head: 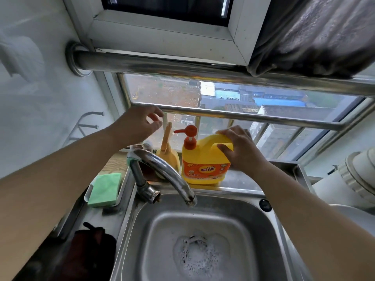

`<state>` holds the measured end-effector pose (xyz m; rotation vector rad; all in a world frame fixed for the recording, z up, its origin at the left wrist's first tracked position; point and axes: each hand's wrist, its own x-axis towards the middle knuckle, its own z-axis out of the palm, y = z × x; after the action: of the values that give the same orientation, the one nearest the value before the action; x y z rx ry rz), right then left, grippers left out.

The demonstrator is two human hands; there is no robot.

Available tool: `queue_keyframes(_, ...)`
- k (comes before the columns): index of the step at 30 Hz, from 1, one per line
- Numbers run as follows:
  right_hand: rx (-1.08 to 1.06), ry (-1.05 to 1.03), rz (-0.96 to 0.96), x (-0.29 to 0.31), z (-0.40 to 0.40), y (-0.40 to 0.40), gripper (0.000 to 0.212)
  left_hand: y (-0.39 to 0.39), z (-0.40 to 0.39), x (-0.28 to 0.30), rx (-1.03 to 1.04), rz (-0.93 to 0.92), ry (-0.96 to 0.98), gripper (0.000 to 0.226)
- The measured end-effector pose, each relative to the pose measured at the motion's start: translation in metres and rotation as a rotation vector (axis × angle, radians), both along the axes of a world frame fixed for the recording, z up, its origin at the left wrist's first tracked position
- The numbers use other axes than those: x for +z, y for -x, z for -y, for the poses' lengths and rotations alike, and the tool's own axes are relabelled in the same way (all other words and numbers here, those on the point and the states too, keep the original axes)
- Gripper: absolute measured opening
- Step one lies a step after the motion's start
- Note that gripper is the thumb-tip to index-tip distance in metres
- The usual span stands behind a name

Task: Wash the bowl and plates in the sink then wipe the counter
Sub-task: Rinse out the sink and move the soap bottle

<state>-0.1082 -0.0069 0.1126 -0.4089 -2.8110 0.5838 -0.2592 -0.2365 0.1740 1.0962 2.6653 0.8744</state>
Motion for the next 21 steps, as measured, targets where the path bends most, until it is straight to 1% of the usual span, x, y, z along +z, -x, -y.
queue_keyframes(2,0.016,0.006,0.027,-0.002,0.002,0.001,0.040,-0.013,0.012,0.007,0.108,-0.036,-0.128,0.017)
queue_keyframes(5,-0.016,0.033,0.013,-0.005,0.006,0.003,0.038,-0.036,0.031,0.006,0.233,-0.078,-0.267,0.011)
queue_keyframes(7,-0.039,0.063,0.005,-0.006,0.009,0.003,0.038,-0.053,0.044,-0.003,0.294,-0.063,-0.308,0.008)
queue_keyframes(9,-0.046,0.049,0.024,-0.006,0.010,0.001,0.038,-0.069,0.058,-0.016,0.342,-0.069,-0.334,0.008)
queue_keyframes(12,-0.041,-0.016,0.056,-0.003,0.009,-0.003,0.045,-0.089,0.078,-0.035,0.439,-0.182,-0.392,0.006)
queue_keyframes(14,-0.050,-0.029,0.062,-0.004,0.009,-0.006,0.053,-0.101,0.085,-0.046,0.483,-0.109,-0.395,0.004)
queue_keyframes(16,-0.069,-0.066,0.026,-0.006,0.012,-0.009,0.060,-0.113,0.087,-0.060,0.456,0.018,-0.316,0.007)
queue_keyframes(17,-0.076,-0.086,-0.037,-0.007,0.014,-0.011,0.060,-0.119,0.087,-0.066,0.402,0.073,-0.258,0.008)
queue_keyframes(20,-0.051,-0.097,-0.301,-0.012,0.026,-0.025,0.041,-0.137,0.082,-0.086,0.196,0.170,-0.119,0.009)
queue_keyframes(21,-0.023,-0.076,-0.351,-0.015,0.033,-0.032,0.034,-0.141,0.079,-0.092,0.151,0.185,-0.094,0.009)
